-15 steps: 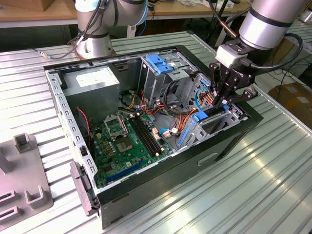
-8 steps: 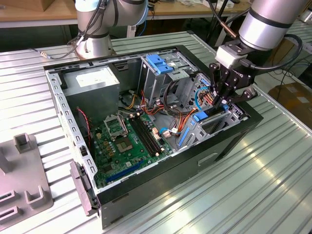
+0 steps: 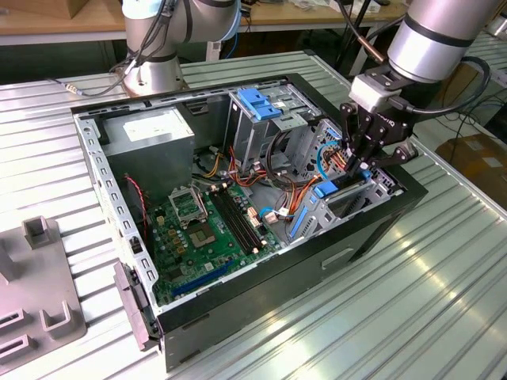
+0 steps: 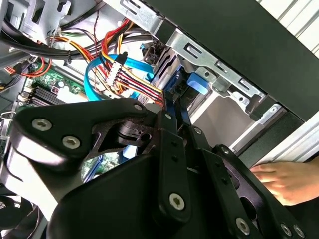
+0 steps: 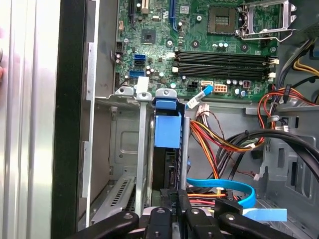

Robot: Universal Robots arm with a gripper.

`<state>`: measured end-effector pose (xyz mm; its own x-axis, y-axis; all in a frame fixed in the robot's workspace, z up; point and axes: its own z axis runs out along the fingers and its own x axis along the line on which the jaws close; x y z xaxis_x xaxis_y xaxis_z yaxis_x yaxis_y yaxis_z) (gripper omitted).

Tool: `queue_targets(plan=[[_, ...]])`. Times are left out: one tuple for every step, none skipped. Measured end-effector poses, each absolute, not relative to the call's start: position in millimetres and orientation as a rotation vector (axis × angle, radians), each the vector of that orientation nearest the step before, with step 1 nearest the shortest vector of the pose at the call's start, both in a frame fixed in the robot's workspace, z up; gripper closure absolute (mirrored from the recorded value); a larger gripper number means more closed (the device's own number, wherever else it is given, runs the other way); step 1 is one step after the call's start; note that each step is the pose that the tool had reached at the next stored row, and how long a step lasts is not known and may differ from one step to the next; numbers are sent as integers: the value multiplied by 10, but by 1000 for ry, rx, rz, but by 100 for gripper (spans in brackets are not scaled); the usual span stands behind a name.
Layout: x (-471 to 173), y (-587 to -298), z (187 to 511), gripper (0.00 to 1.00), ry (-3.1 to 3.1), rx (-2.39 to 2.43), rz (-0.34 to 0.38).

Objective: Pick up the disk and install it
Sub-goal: 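Insert the first disk wire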

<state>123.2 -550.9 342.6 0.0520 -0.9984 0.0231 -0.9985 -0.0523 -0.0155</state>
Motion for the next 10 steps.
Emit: queue_targets(plan=[[1232,-5511,3415,83,-2160,2275,43],[1232,-5512,3405,83,-2160,2274,43],[1232,-5514,3396,83,-2161,2274,43],[1232,-5516,3394,83,-2161,2273,43],[1232,-5516,3393,83,-2161,2273,43],[1232,-5516,3393,83,-2161,2273,43],[1232,-5516,3391,83,-2161,2273,43],[1232,-5516,3391,83,-2161,2273,43],[1232,-5516,3391,83,-2161,2273,43],[1232,-5515,3387,82,-2162,2274,42]])
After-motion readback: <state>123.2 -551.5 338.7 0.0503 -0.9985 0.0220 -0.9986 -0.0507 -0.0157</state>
